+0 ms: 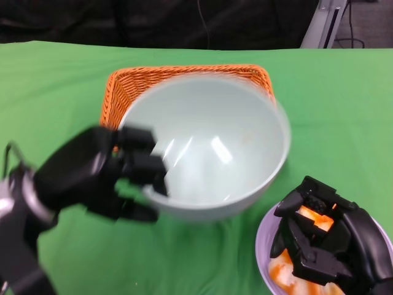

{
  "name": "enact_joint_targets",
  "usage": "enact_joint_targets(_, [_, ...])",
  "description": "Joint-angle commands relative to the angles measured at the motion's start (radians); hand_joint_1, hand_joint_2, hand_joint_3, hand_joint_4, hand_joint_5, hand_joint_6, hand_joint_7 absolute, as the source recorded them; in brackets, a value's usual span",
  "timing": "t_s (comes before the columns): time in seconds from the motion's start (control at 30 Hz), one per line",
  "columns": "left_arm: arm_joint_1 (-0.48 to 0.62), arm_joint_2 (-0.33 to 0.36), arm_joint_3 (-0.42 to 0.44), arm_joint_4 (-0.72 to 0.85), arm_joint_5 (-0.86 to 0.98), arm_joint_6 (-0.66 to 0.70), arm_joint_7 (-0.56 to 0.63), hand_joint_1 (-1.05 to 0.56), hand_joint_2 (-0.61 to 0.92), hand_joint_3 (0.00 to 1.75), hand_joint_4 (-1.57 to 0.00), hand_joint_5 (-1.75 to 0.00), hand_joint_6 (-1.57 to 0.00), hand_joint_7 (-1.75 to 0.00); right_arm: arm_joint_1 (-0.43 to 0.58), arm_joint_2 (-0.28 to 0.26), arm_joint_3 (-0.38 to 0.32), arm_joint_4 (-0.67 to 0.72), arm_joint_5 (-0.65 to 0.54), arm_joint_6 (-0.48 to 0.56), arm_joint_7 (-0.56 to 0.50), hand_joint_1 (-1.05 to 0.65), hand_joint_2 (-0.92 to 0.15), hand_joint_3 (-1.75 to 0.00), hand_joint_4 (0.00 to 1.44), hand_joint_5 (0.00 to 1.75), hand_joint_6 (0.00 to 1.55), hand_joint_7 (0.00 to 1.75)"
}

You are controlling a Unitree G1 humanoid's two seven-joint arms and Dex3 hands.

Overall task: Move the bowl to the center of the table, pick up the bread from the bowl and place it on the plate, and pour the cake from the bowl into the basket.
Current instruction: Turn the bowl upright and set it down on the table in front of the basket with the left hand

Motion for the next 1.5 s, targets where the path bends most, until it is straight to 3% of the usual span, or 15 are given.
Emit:
enact_joint_targets(0.03, [0.044, 0.072, -0.001, -0.025, 0.095, -0.007, 0.134, -0.25, 0.85, 0.23, -0.77, -1.72, -0.79, -1.28, -0.003, -0.013, -0.012, 0.002, 0.016, 0.004, 0.005, -0.09, -0.58, -1.15, 0.71, 1.69, 0.63, 1.44])
enact_joint_targets(0.13, [0.081, 0.108, -0.019, -0.037, 0.213, -0.007, 0.251, -0.22, 0.83, 0.12, -0.81, -1.68, -0.92, -1.08, -0.005, -0.014, -0.013, 0.005, 0.021, 0.004, 0.008, -0.09, -0.58, -1.15, 0.71, 1.68, 0.63, 1.43])
enact_joint_targets(0.3, [0.114, 0.147, -0.059, -0.079, 0.429, 0.041, 0.498, -0.17, 0.79, 0.20, -0.81, -1.71, -0.72, -1.47, -0.006, -0.021, -0.015, 0.006, 0.026, 0.006, 0.013, -0.10, -0.59, -1.13, 0.71, 1.68, 0.63, 1.43])
enact_joint_targets(0.37, [0.120, 0.178, -0.131, -0.106, 0.530, 0.107, 0.647, -0.15, 0.67, 0.41, -0.79, -1.74, -0.71, -1.50, -0.006, -0.022, -0.015, 0.009, 0.024, 0.003, 0.013, -0.10, -0.60, -1.12, 0.71, 1.68, 0.63, 1.43])
enact_joint_targets(0.43, [0.118, 0.214, -0.221, -0.123, 0.614, 0.172, 0.791, -0.14, 0.66, 0.36, -0.77, -1.70, -0.84, -1.14, -0.006, -0.021, -0.014, 0.011, 0.023, 0.001, 0.012, -0.11, -0.60, -1.11, 0.71, 1.68, 0.64, 1.43])
enact_joint_targets(0.5, [0.105, 0.250, -0.319, -0.119, 0.671, 0.224, 0.899, -0.16, 0.75, 0.23, -0.74, -1.70, -0.89, -0.97, -0.006, -0.020, -0.014, 0.011, 0.025, 0.000, 0.013, -0.11, -0.59, -1.11, 0.71, 1.68, 0.64, 1.43])
enact_joint_targets(0.6, [0.075, 0.287, -0.470, -0.101, 0.739, 0.316, 1.052, -0.19, 0.86, 0.09, -0.74, -1.67, -0.83, -1.11, -0.004, -0.020, -0.014, 0.010, 0.024, 0.001, 0.012, -0.11, -0.60, -1.11, 0.71, 1.68, 0.64, 1.43])
enact_joint_targets(0.63, [0.062, 0.294, -0.515, -0.086, 0.746, 0.342, 1.063, -0.20, 0.89, 0.07, -0.72, -1.69, -0.74, -1.29, -0.004, -0.021, -0.014, 0.009, 0.024, -0.001, 0.013, -0.10, -0.60, -1.11, 0.71, 1.68, 0.64, 1.43])
enact_joint_targets(0.8, [-0.002, 0.299, -0.659, -0.032, 0.700, 0.424, 0.986, -0.24, 0.92, 0.13, -0.65, -1.73, -0.57, -1.55, -0.003, -0.024, -0.015, 0.009, 0.023, -0.001, 0.013, -0.10, -0.59, -1.11, 0.72, 1.68, 0.64, 1.43])
enact_joint_targets(0.97, [-0.028, 0.272, -0.724, -0.023, 0.607, 0.459, 0.906, -0.26, 0.92, 0.06, -0.70, -1.52, -0.72, -1.09, 0.000, -0.023, -0.013, 0.007, 0.026, 0.000, 0.014, -0.08, -0.61, -1.11, 0.71, 1.68, 0.64, 1.43])
enact_joint_targets(1.03, [-0.027, 0.268, -0.737, -0.032, 0.569, 0.463, 0.890, -0.27, 0.92, 0.04, -0.80, -1.28, -0.90, -0.67, 0.002, -0.022, -0.010, 0.007, 0.023, -0.005, 0.014, -0.08, -0.61, -1.11, 0.71, 1.68, 0.63, 1.44])
enact_joint_targets(1.2, [-0.012, 0.266, -0.736, -0.025, 0.444, 0.394, 0.866, -0.38, 0.92, 0.04, -0.83, -0.55, -1.00, -0.08, -0.002, -0.020, -0.004, 0.010, 0.012, -0.009, 0.010, -0.10, -0.59, -1.11, 0.71, 1.69, 0.63, 1.45])
enact_joint_targets(1.33, [0.007, 0.277, -0.725, -0.026, 0.312, 0.367, 0.718, -0.80, 0.92, 0.22, -0.54, -0.09, -0.62, 0.00, -0.007, -0.020, -0.009, 0.017, 0.022, 0.000, 0.012, -0.09, -0.58, -1.13, 0.72, 1.69, 0.64, 1.44])
enact_joint_targets(1.37, [0.013, 0.280, -0.724, -0.027, 0.267, 0.366, 0.659, -0.94, 0.92, 0.30, -0.32, -0.04, -0.41, 0.00, -0.007, -0.019, -0.009, 0.017, 0.022, 0.002, 0.010, -0.08, -0.58, -1.13, 0.72, 1.68, 0.65, 1.44])
enact_joint_targets(1.5, [0.024, 0.277, -0.733, 0.003, 0.003, 0.342, 0.352, -1.04, 0.92, 0.41, -0.03, 0.00, -0.09, 0.00, -0.008, -0.020, -0.009, 0.020, 0.015, -0.005, 0.008, -0.08, -0.56, -1.15, 0.73, 1.67, 0.66, 1.42])
